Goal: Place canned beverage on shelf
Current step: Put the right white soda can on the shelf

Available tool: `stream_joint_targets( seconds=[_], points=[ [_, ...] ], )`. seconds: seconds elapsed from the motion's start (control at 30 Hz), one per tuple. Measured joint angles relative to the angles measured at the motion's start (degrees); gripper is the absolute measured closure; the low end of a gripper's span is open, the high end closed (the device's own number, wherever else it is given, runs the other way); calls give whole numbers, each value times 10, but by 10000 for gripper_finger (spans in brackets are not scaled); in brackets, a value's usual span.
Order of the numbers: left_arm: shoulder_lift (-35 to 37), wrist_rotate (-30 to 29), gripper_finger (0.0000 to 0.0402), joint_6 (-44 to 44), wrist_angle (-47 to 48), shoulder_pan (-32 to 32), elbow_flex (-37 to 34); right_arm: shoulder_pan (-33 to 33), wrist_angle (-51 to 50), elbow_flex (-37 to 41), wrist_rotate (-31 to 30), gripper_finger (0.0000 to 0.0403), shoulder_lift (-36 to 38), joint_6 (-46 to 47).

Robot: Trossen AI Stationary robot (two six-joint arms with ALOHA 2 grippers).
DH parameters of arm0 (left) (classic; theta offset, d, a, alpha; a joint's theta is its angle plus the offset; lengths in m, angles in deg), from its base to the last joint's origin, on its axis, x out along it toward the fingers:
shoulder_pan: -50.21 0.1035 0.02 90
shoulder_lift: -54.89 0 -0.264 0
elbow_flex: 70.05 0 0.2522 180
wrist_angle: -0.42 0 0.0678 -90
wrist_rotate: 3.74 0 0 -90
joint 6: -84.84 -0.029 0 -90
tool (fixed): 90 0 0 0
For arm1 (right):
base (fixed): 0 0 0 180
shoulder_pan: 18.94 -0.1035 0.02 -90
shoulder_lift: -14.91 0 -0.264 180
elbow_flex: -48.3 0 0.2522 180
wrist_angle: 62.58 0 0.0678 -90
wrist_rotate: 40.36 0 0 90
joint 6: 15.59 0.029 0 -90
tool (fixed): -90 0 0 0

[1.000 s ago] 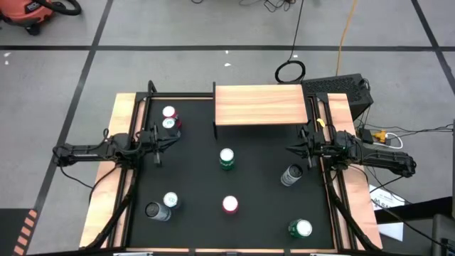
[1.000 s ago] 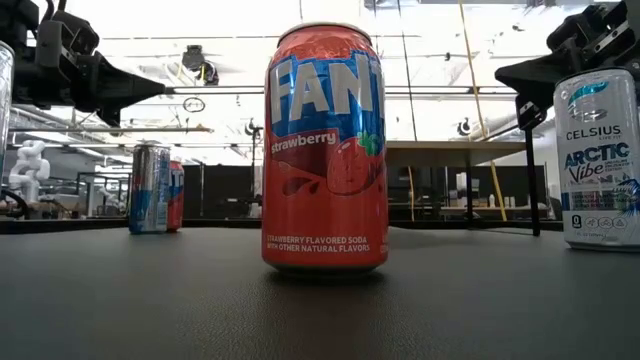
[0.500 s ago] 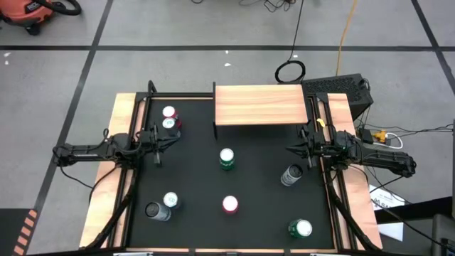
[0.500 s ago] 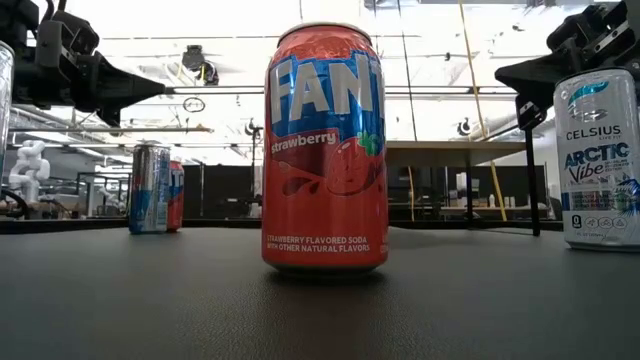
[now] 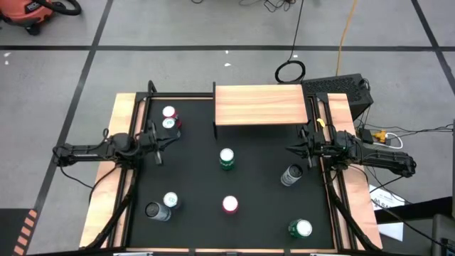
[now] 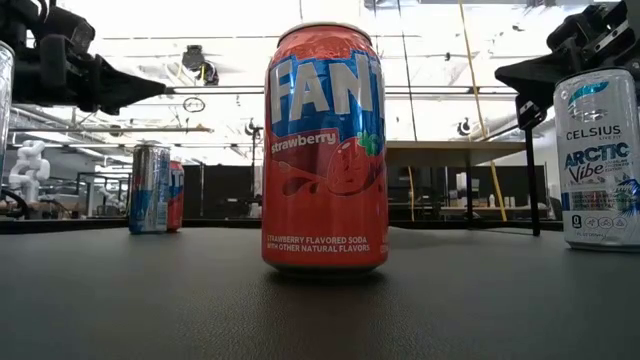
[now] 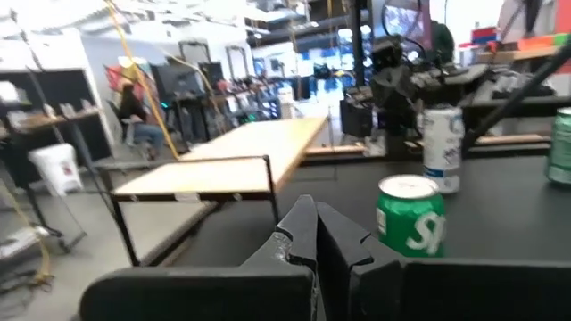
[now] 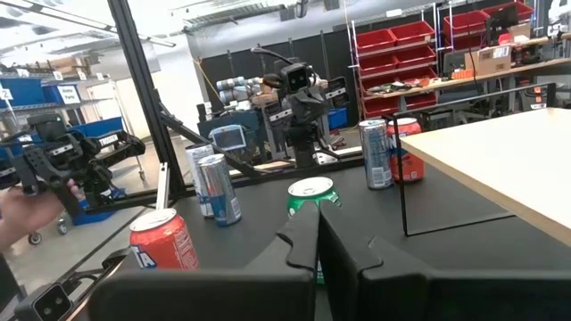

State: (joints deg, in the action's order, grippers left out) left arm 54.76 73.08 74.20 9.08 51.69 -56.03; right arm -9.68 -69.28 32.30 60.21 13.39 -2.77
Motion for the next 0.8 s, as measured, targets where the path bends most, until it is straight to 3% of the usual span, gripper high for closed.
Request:
stream_joint_targets(
  seconds=[0.27,0.53,0.67,0.8],
  points=[
    [0,-2,402,-2,-6,0,0,0,20,0,-77,403,0,-35],
    [0,-8,402,-11,-22,0,0,0,22,0,-92,403,0,-27],
    [0,-46,402,-33,-22,0,0,0,40,0,-112,402,0,-32],
    [0,-111,397,-4,-25,3,0,0,57,-1,-173,384,0,-30]
  ],
)
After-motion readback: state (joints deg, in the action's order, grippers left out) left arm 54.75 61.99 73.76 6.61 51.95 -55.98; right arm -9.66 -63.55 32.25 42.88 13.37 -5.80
